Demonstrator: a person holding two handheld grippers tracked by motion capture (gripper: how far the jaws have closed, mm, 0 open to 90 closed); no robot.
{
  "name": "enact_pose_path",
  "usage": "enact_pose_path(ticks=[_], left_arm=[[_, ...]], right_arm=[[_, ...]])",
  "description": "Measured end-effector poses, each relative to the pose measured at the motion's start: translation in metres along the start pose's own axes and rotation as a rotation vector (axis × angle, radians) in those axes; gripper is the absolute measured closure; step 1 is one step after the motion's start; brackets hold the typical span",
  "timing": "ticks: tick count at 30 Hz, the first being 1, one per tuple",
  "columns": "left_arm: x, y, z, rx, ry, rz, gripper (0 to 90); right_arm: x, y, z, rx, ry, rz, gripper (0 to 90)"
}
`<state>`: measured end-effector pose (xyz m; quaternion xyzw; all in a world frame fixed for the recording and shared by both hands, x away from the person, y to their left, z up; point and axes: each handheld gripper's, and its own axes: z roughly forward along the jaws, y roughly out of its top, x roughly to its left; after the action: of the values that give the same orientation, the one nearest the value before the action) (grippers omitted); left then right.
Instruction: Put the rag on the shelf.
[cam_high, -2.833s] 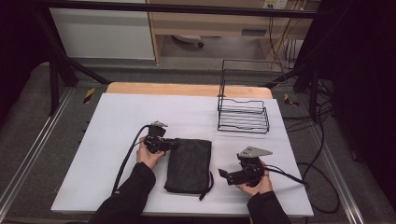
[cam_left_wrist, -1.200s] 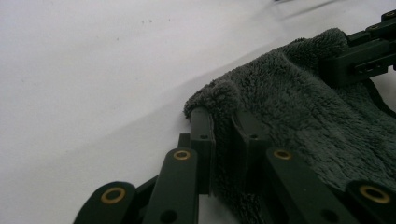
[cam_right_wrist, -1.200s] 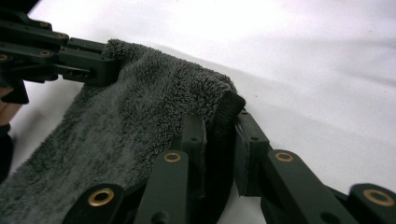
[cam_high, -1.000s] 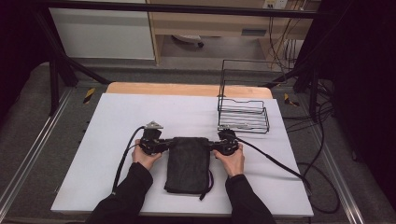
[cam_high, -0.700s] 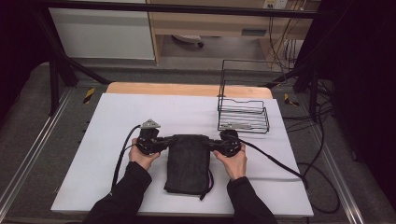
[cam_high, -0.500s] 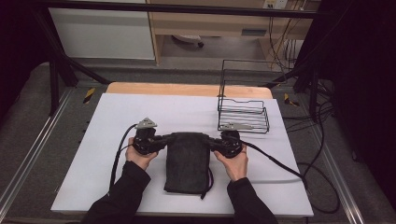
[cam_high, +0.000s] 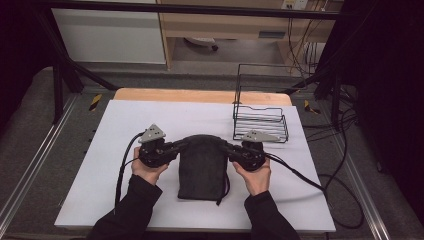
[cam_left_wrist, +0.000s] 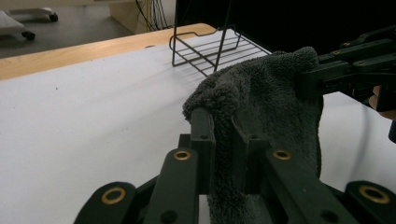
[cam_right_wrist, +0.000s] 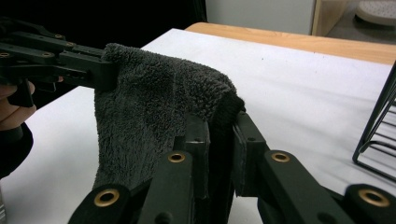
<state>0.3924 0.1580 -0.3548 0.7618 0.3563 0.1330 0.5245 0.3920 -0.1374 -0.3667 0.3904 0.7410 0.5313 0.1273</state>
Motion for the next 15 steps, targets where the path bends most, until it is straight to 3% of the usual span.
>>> enact_pose_path(ticks=[15], left_arm=[[-0.016, 0.018, -0.012, -0.110, -0.001, 0.021, 80.1]], right_arm=[[0.010, 0.020, -0.030, -0.102, -0.028, -0.063, 80.4]])
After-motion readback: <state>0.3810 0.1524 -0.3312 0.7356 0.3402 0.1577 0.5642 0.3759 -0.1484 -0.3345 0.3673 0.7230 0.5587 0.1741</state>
